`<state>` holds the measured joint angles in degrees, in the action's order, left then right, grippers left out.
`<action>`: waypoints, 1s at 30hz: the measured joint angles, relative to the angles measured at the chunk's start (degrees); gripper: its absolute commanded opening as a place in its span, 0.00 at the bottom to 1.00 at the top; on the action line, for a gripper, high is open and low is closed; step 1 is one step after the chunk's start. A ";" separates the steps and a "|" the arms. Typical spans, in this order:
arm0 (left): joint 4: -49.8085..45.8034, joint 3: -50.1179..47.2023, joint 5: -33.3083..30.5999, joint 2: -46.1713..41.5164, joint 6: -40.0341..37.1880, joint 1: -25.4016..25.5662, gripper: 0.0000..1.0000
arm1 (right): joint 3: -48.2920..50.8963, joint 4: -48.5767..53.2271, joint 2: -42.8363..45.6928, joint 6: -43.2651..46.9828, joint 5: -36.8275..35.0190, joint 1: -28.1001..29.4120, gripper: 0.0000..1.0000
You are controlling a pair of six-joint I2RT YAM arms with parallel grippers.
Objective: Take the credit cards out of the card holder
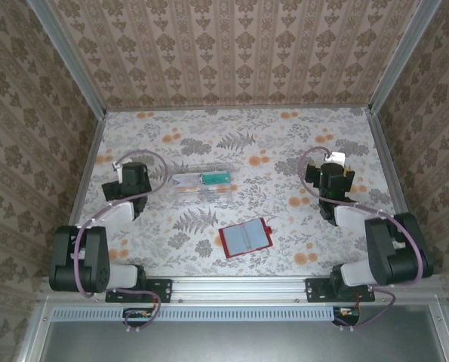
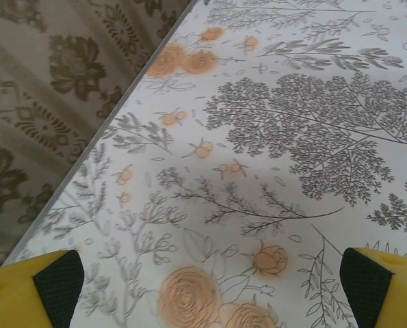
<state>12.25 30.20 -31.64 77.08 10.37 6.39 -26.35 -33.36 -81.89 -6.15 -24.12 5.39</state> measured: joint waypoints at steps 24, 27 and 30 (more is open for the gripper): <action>37.51 -7.85 17.38 11.10 -11.52 -2.38 1.00 | 4.55 -15.78 -5.29 2.99 12.85 -3.28 1.00; 37.51 -7.85 17.57 11.10 -11.52 -2.36 1.00 | 4.57 -15.78 -5.29 2.97 12.85 -3.28 1.00; 37.51 -7.85 17.75 11.10 -11.52 -2.38 1.00 | 4.57 -15.78 -5.29 2.97 12.85 -3.28 1.00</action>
<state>49.76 22.35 -13.89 88.18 -1.15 4.01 -21.78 -49.15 -87.18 -3.18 -11.27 2.11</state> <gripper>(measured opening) 0.998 0.999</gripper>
